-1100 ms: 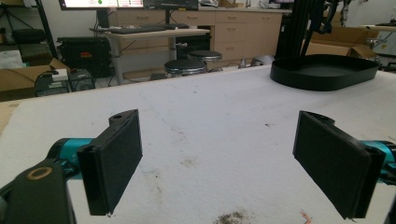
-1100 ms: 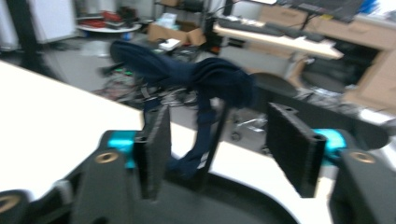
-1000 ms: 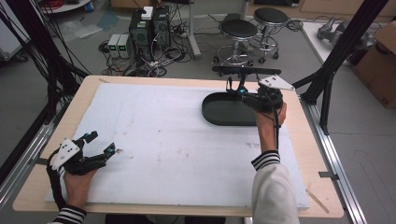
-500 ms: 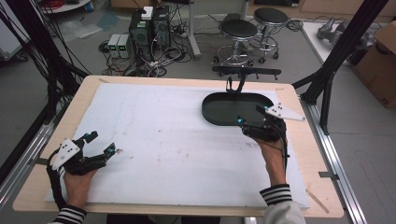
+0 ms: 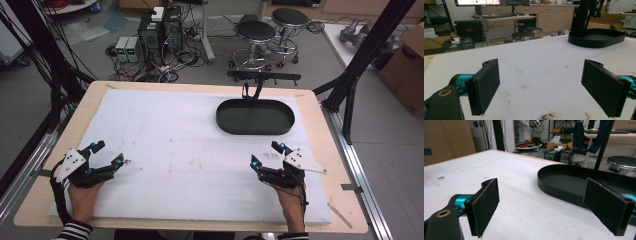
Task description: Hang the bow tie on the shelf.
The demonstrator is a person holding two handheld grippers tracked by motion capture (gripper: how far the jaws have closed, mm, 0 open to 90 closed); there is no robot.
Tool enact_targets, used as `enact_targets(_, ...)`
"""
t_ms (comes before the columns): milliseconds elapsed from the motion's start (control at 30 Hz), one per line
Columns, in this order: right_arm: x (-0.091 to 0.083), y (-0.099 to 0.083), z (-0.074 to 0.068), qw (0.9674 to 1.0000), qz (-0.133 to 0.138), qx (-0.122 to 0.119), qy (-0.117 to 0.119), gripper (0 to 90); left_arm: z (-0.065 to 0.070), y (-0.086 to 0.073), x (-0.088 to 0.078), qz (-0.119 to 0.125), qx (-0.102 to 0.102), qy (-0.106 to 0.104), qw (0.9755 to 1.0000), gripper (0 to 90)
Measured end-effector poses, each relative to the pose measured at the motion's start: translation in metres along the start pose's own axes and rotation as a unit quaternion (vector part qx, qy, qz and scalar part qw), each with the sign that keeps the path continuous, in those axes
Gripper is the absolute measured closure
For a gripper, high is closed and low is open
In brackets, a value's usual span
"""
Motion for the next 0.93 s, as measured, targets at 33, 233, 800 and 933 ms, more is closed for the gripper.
enact_targets(33, 0.001, -0.004, 0.0, 1.0, -0.002, 0.0, -0.002, 12.5, 0.0, 0.0, 0.0, 0.001, 0.0, 0.0, 1.0, 15.6)
enact_targets(233, 0.005, -0.025, 0.0, 0.9999, -0.009, -0.007, -0.008, 12.4, 0.001, 0.0, 0.0, 0.002, -0.001, 0.0, 1.0, 15.6)
enact_targets(800, 0.003, -0.04, 0.001, 0.9994, 0.022, -0.007, -0.025, 12.2, 0.001, 0.0, 0.0, 0.0, -0.001, 0.001, 1.0, 15.6)
enact_targets(933, 0.002, -0.041, 0.001, 0.9994, 0.025, -0.004, -0.024, 11.8, 0.001, 0.0, 0.0, 0.001, 0.0, 0.001, 1.0, 15.6)
Point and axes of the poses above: each handheld gripper's, and its own axes: x roughly forward along the jaws, y roughly out of its top, z roughly to its right, the point moved 1 cm from there along x, roughly forward along the jaws, and after that the axes turned 15 degrees about -z, right-handed, at the moved point
